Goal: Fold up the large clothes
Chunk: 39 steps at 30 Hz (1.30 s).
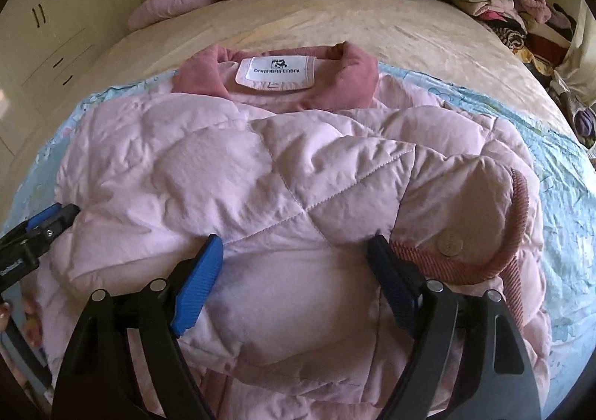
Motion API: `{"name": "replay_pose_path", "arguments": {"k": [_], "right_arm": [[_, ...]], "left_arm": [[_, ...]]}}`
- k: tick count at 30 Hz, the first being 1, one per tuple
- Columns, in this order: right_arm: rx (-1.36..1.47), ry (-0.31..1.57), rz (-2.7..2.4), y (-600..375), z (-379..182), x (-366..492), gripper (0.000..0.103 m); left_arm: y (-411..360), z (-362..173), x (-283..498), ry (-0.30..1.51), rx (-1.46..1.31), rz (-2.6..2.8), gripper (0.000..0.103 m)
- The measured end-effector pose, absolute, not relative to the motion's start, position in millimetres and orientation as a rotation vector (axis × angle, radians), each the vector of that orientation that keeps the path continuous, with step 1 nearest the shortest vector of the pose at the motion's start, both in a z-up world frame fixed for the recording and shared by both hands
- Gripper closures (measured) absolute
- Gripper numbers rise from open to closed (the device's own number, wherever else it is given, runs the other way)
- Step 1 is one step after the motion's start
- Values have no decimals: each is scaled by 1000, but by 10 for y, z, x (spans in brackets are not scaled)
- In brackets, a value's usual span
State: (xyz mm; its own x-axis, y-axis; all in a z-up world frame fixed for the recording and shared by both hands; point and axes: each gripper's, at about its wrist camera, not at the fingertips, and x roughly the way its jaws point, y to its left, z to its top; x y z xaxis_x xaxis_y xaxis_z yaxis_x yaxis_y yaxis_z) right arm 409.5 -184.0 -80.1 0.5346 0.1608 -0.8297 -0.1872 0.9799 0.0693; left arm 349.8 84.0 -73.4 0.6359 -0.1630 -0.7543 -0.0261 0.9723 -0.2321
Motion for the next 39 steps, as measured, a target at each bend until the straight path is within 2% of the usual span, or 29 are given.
{"name": "replay_pose_path", "arguments": {"k": [6, 8, 11, 13, 15, 39], "right_arm": [[-23, 965, 196, -1838, -822, 4057, 22], [5, 958, 210, -1867, -764, 4034, 17], [101, 938, 251, -1964, -641, 3970, 8], [138, 931, 257, -2013, -559, 3917, 7], [157, 913, 272, -2047, -476, 3856, 6], [188, 795, 298, -2139, 156, 3298, 6]], "left_arm": [[819, -718, 3502, 878, -223, -76, 30], [817, -687, 3486, 879, -224, -77, 30], [826, -621, 3462, 875, -239, -87, 21], [826, -578, 3448, 872, -245, -92, 13], [833, -519, 3426, 868, -239, -88, 10], [827, 49, 3076, 803, -195, -99, 9]]}}
